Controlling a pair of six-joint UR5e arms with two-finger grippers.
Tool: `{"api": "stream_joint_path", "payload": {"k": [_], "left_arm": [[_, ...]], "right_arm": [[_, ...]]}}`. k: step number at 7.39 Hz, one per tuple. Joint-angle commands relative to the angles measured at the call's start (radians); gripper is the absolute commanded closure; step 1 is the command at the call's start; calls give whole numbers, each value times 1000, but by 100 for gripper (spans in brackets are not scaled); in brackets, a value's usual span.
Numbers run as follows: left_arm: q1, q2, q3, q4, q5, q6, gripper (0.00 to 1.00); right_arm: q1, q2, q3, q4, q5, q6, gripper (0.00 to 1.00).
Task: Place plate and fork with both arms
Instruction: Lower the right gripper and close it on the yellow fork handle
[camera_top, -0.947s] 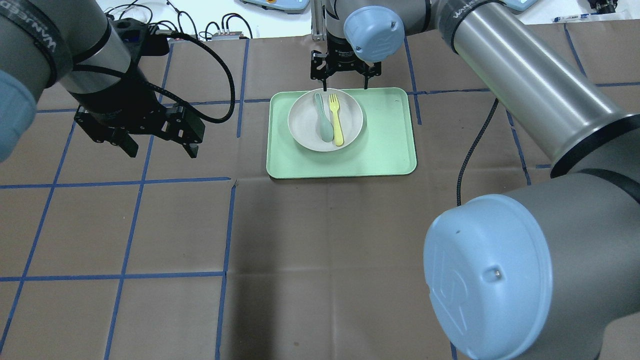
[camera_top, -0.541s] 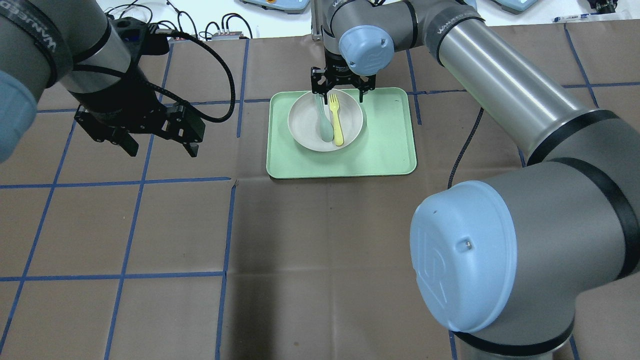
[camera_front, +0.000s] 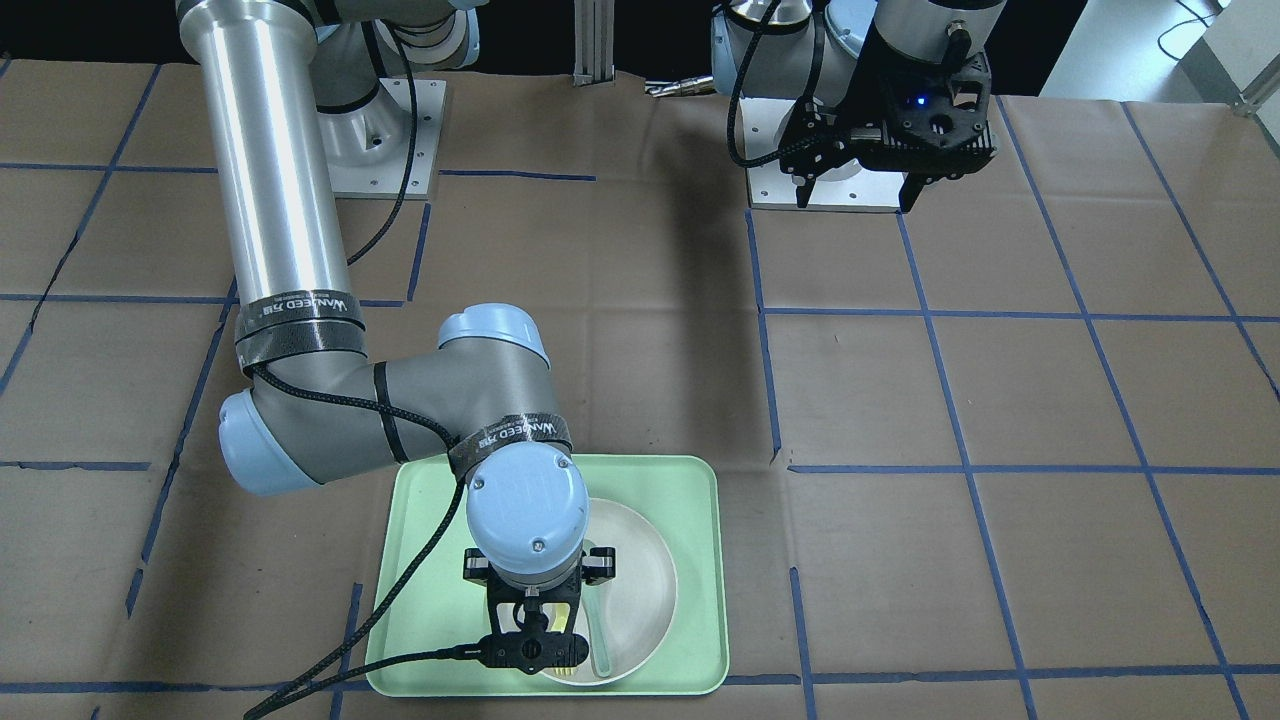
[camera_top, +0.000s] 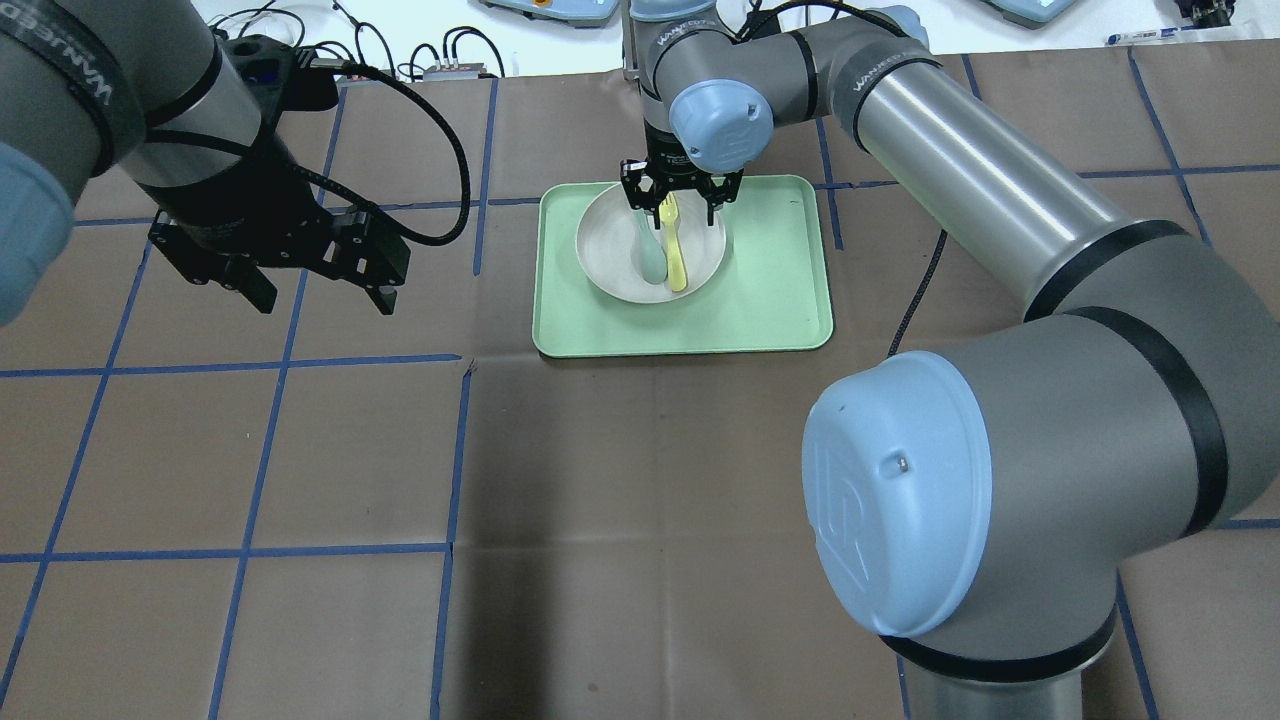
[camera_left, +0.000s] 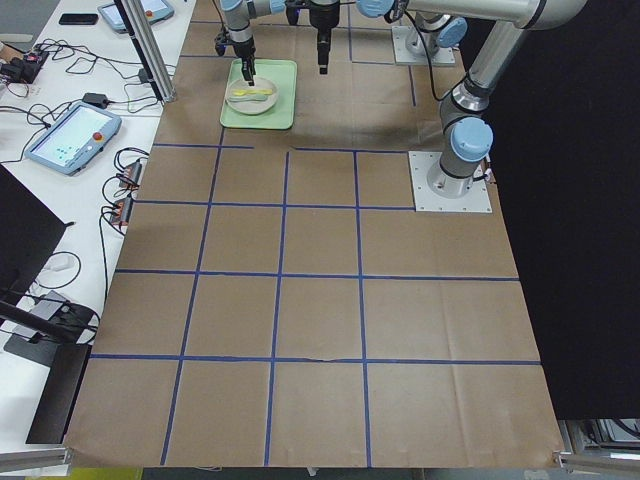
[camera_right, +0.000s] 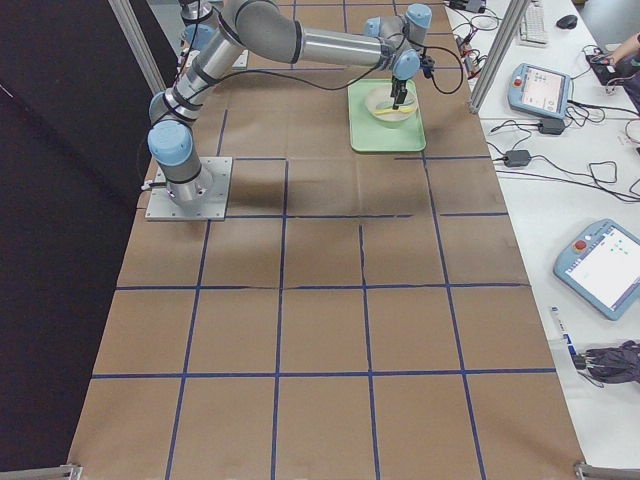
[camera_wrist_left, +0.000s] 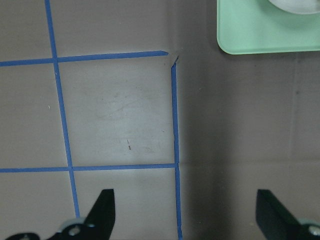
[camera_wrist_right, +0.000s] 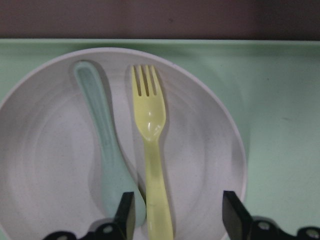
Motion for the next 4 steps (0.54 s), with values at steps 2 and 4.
{"api": "stream_joint_path", "payload": {"k": [2, 4], "left_arm": [[0, -2, 0, 0, 1, 0, 0], [0, -3, 0, 0, 2, 0, 0]], "right_arm": [[7, 23, 2, 0, 1, 19, 56], [11, 34, 0, 0, 1, 17, 56]]}}
